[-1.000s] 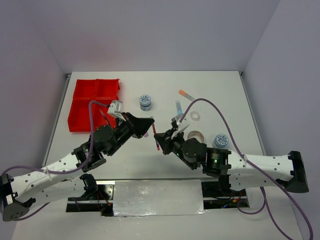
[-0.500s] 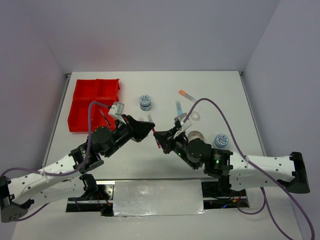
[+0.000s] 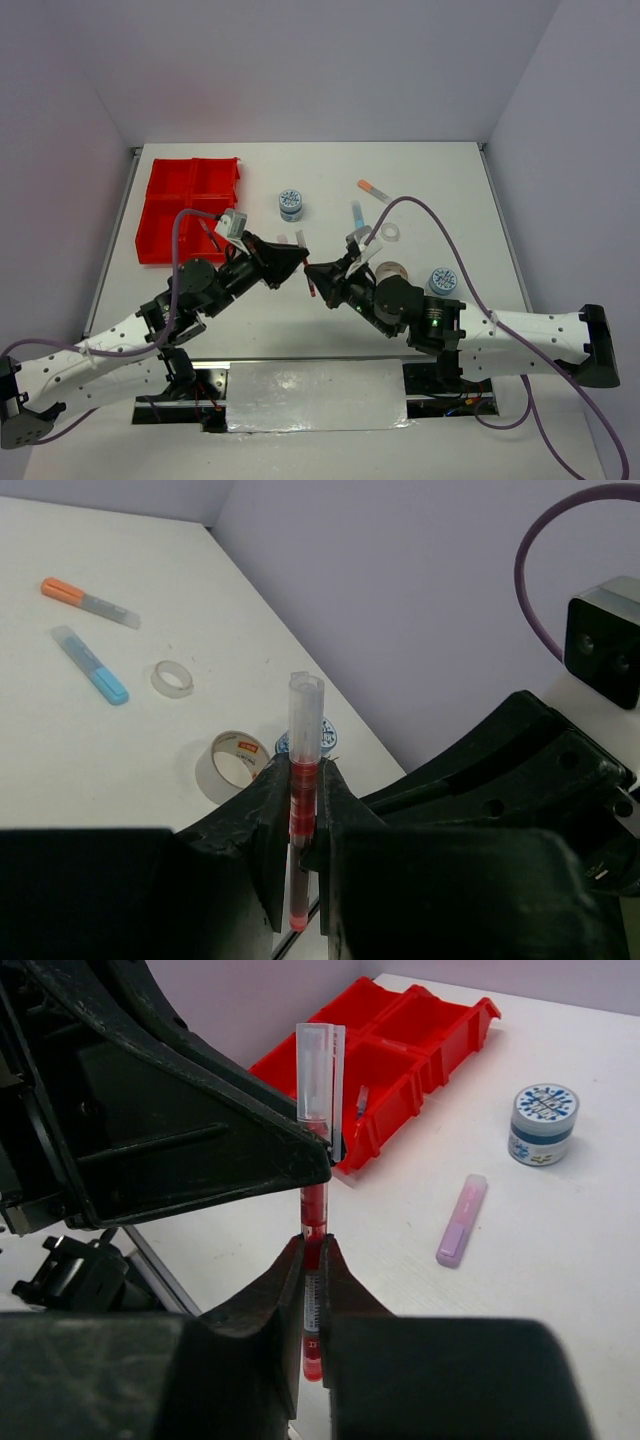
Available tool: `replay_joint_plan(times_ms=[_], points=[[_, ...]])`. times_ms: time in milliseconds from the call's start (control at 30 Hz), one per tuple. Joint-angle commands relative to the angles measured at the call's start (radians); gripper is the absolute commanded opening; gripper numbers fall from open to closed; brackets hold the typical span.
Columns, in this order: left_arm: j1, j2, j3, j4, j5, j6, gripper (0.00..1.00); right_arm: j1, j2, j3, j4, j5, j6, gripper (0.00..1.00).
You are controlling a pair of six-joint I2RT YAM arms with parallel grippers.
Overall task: Sort the stationery into containers
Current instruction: Close the pen cap on the pen.
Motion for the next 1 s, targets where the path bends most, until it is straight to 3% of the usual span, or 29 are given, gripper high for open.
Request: replay_joint_plan(times_ms=[0,167,467,567,667,767,833,867,967], points=[[-0.006,-0.018,-0.035,0.113,0.101,0.044,0.00,-0.003,-0.015,0.015,0.083,-0.096,-0.028,0.15],[-0.006,-0.032,-0.065,0.178,0.143,0.059,0.00,-0.005,-0.020,-0.004,0.085,-0.108,-0.024,0.25],[-0.006,-0.052,-0.078,0.211,0.152,0.062,0.00,-0.006,-0.003,-0.011,0.086,-0.121,-0.016,0.29],[-0.006,-0.061,-0.082,0.213,0.152,0.064,0.00,-0.009,0.000,-0.013,0.089,-0.114,-0.013,0.21],[-0.006,-0.074,-0.084,0.217,0.154,0.067,0.00,-0.013,0.000,-0.011,0.085,-0.108,-0.007,0.00],[-0.006,-0.067,-0.076,0.211,0.170,0.076,0.00,-0.014,-0.009,-0.020,0.091,-0.111,-0.011,0.00],[-0.006,-0.057,-0.061,0.202,0.219,0.096,0.12,-0.014,-0.018,-0.030,0.108,-0.116,-0.024,0.00],[-0.006,-0.040,-0.056,0.202,0.236,0.101,0.23,-0.013,-0.023,-0.031,0.112,-0.113,-0.028,0.00],[-0.006,-0.006,-0.044,0.202,0.273,0.105,0.38,-0.014,-0.035,-0.037,0.123,-0.102,-0.045,0.00]])
